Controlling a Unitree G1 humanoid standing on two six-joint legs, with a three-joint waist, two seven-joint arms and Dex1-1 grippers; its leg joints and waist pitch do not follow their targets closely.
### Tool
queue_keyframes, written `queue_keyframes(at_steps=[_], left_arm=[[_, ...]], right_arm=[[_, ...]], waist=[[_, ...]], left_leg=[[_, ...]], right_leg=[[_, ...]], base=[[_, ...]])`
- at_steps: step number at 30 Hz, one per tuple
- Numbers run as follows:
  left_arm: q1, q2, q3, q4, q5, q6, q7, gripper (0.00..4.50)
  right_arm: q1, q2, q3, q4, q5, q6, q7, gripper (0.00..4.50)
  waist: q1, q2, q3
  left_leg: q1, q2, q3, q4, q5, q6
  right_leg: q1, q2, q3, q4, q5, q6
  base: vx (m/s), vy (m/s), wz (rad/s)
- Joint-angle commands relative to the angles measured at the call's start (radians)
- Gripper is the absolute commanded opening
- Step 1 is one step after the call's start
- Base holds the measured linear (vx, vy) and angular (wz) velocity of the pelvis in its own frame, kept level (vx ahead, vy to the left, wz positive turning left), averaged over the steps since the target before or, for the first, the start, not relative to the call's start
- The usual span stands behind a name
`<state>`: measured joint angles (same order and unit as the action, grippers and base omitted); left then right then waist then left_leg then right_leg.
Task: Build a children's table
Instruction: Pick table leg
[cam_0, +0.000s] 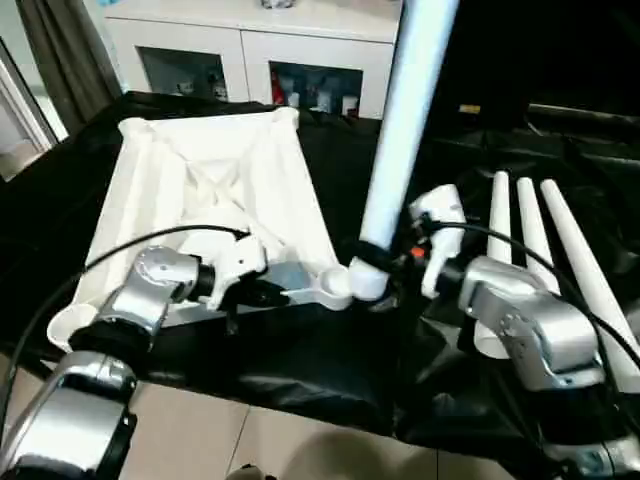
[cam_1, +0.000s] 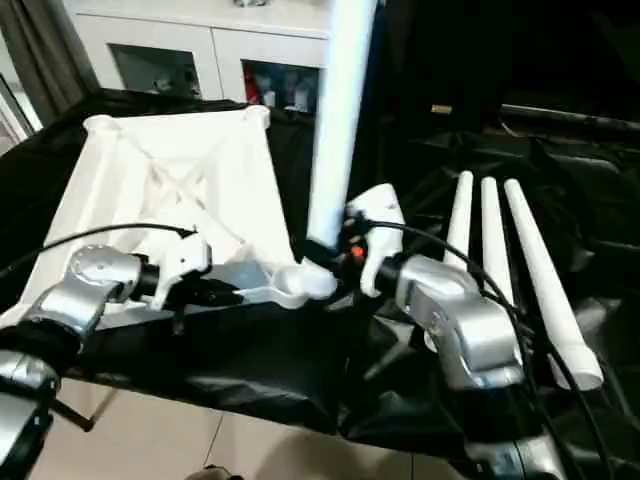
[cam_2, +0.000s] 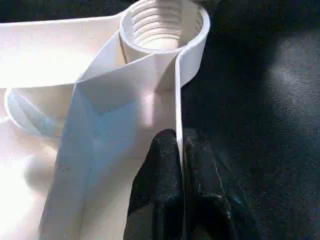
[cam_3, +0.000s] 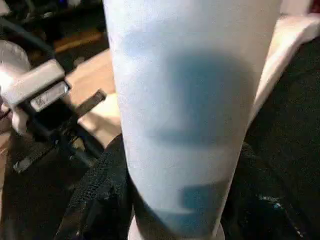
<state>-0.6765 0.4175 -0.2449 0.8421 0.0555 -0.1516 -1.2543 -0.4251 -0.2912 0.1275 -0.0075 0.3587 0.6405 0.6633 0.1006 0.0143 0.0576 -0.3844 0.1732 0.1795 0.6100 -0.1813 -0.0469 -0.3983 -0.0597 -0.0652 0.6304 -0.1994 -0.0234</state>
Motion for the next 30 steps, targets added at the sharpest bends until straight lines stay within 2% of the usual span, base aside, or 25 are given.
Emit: queue_keyframes(at_steps=[1,6,10,16,17,18,19,24,28,29,30], left_arm=[[0.021,-0.027,-0.028,-0.026,-0.001,0.009,-0.014,0.0],[0.055,-0.026,-0.037,-0.139,-0.013,0.068,-0.024,0.0],[0.081,-0.014,-0.044,-0.218,-0.018,0.111,-0.04,0.0],[0.091,-0.006,-0.045,-0.254,-0.016,0.135,-0.029,0.0],[0.091,-0.005,-0.045,-0.256,-0.016,0.137,-0.027,0.0],[0.091,-0.004,-0.044,-0.258,-0.016,0.141,-0.026,0.0],[0.093,-0.002,-0.043,-0.265,-0.016,0.147,-0.024,0.0],[0.094,-0.002,-0.042,-0.275,-0.014,0.158,-0.016,0.0],[0.091,-0.004,-0.037,-0.278,-0.017,0.158,-0.003,0.0],[0.091,-0.005,-0.036,-0.277,-0.017,0.157,-0.001,0.0],[0.087,-0.008,-0.031,-0.27,-0.017,0.15,0.01,0.0]], right_arm=[[-0.017,-0.009,0.019,0.016,-0.012,0.01,0.016,1.89],[-0.072,0.024,0.04,0.124,-0.041,-0.009,0.007,1.89],[-0.096,0.041,0.044,0.176,-0.055,-0.036,0.001,1.89],[-0.109,0.043,0.06,0.205,-0.06,-0.04,0.018,1.89],[-0.107,0.045,0.059,0.206,-0.059,-0.038,0.021,1.89],[-0.103,0.048,0.057,0.206,-0.055,-0.034,0.025,1.89],[-0.101,0.049,0.056,0.209,-0.055,-0.037,0.028,1.89],[-0.079,0.054,0.023,0.25,-0.045,-0.067,0.028,1.89],[-0.043,0.073,-0.025,0.281,-0.016,-0.126,0.03,1.89],[-0.042,0.074,-0.027,0.282,-0.015,-0.128,0.029,1.89],[-0.027,0.083,-0.044,0.293,-0.008,-0.142,0.021,1.89]], waist=[[-0.001,-0.012,-0.071],[0.002,-0.011,-0.069],[0.004,-0.008,-0.07],[0.0,-0.009,-0.072],[0.001,-0.005,-0.072],[0.0,-0.007,-0.072],[0.001,-0.005,-0.072],[-0.001,-0.005,-0.071],[0.0,0.002,-0.072],[0.0,-0.001,-0.072],[0.001,0.002,-0.072]], left_leg=[[0.022,0.064,-0.021,-0.074,-0.129,0.025],[0.027,0.065,-0.02,-0.075,-0.16,0.004],[0.025,0.065,-0.022,-0.077,-0.159,-0.005],[0.023,0.064,-0.022,-0.077,-0.151,-0.001],[0.023,0.063,-0.022,-0.076,-0.152,-0.002],[0.024,0.063,-0.022,-0.077,-0.156,-0.004],[0.024,0.063,-0.023,-0.078,-0.159,-0.006],[0.025,0.064,-0.022,-0.077,-0.171,-0.008],[0.025,0.064,-0.024,-0.078,-0.189,-0.013],[0.025,0.064,-0.024,-0.078,-0.192,-0.012],[0.025,0.064,-0.025,-0.079,-0.192,-0.013]], right_leg=[[0.046,-0.103,0.059,-0.073,-0.14,-0.205],[0.042,-0.103,0.061,-0.078,-0.19,-0.194],[0.043,-0.102,0.059,-0.076,-0.18,-0.19],[0.045,-0.099,0.059,-0.073,-0.139,-0.193],[0.046,-0.1,0.059,-0.072,-0.14,-0.194],[0.046,-0.099,0.059,-0.073,-0.139,-0.193],[0.046,-0.099,0.059,-0.072,-0.142,-0.193],[0.045,-0.1,0.059,-0.075,-0.151,-0.199],[0.045,-0.1,0.059,-0.076,-0.148,-0.202],[0.046,-0.102,0.06,-0.077,-0.146,-0.204],[0.046,-0.1,0.059,-0.076,-0.147,-0.204]], base=[[0.0,0.0,0.0],[0.0,0.0,0.0],[0.0,0.0,0.0],[0.0,0.0,0.0],[0.0,0.0,0.0],[0.0,0.0,0.0],[0.0,0.0,0.0],[0.0,0.0,0.0],[0.0,0.0,0.0],[0.0,0.0,0.0],[0.0,0.0,0.0]])
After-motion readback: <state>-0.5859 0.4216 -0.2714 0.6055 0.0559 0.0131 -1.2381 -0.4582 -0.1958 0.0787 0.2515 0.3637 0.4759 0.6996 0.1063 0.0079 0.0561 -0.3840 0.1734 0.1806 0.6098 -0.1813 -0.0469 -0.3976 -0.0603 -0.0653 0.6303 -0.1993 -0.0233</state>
